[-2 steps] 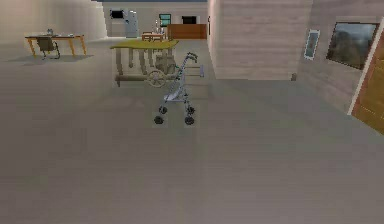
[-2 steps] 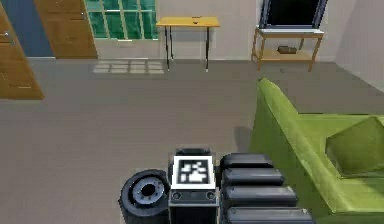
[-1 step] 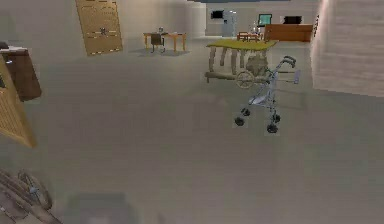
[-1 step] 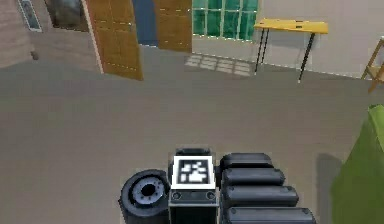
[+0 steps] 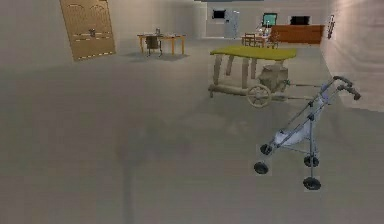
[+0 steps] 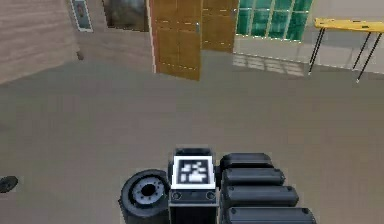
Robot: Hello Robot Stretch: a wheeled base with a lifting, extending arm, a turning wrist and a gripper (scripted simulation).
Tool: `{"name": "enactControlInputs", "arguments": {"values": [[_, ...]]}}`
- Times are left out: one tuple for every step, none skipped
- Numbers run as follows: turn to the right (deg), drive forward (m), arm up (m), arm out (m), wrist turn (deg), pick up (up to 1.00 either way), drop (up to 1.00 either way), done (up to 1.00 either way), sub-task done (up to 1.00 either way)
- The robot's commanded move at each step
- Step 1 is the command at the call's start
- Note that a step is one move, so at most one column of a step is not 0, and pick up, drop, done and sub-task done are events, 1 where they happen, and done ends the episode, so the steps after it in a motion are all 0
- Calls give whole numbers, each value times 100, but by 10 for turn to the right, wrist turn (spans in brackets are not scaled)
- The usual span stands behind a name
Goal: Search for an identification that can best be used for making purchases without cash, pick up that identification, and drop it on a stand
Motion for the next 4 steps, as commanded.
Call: {"name": "enactControlInputs", "arguments": {"values": [[0, 15, 0, 0, 0, 0, 0, 0, 0], [-60, 0, 0, 0, 0, 0, 0, 0, 0], [0, 100, 0, 0, 0, 0, 0, 0, 0], [0, 100, 0, 0, 0, 0, 0, 0, 0]]}}
